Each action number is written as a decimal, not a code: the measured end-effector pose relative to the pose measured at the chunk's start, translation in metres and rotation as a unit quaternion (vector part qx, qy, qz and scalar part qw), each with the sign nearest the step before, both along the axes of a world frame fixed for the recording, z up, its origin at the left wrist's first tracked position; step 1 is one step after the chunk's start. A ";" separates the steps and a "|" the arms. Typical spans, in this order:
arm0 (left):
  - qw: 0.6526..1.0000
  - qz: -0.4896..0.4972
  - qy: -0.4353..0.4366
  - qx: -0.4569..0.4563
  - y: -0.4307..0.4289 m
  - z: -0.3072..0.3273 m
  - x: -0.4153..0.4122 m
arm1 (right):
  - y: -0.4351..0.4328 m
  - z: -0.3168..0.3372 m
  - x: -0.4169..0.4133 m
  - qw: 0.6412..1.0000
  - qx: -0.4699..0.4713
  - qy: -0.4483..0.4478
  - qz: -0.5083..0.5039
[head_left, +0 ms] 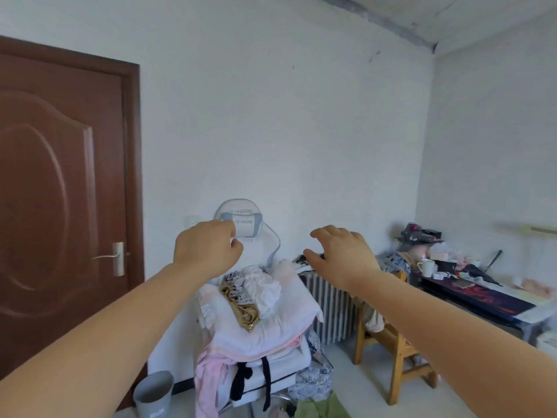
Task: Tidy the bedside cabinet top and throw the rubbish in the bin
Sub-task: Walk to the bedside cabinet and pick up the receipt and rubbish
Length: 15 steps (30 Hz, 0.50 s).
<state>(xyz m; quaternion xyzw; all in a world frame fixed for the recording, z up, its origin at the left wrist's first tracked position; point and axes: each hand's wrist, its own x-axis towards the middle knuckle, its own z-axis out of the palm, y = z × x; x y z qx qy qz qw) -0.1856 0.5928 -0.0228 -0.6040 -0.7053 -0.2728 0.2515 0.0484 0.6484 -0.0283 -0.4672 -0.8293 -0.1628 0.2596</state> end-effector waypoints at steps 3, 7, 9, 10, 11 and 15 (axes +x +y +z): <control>0.999 -0.052 0.011 -0.007 0.072 -0.006 0.001 | 0.051 -0.007 0.003 0.999 0.001 0.002 -0.048; 0.991 -0.130 0.034 -0.007 0.170 -0.012 0.005 | 0.116 -0.012 0.015 0.992 -0.004 0.009 -0.124; 0.984 -0.168 0.061 -0.015 0.215 -0.014 0.010 | 0.145 -0.012 0.022 0.986 -0.011 0.011 -0.165; 0.980 -0.187 0.073 -0.016 0.236 -0.015 0.013 | 0.159 -0.012 0.026 0.983 -0.014 0.016 -0.184; 0.975 -0.206 0.081 -0.015 0.256 -0.016 0.017 | 0.171 -0.013 0.031 0.979 -0.014 0.021 -0.201; 0.958 -0.269 0.099 -0.021 0.318 -0.022 0.047 | 0.200 -0.020 0.053 0.964 -0.024 0.026 -0.264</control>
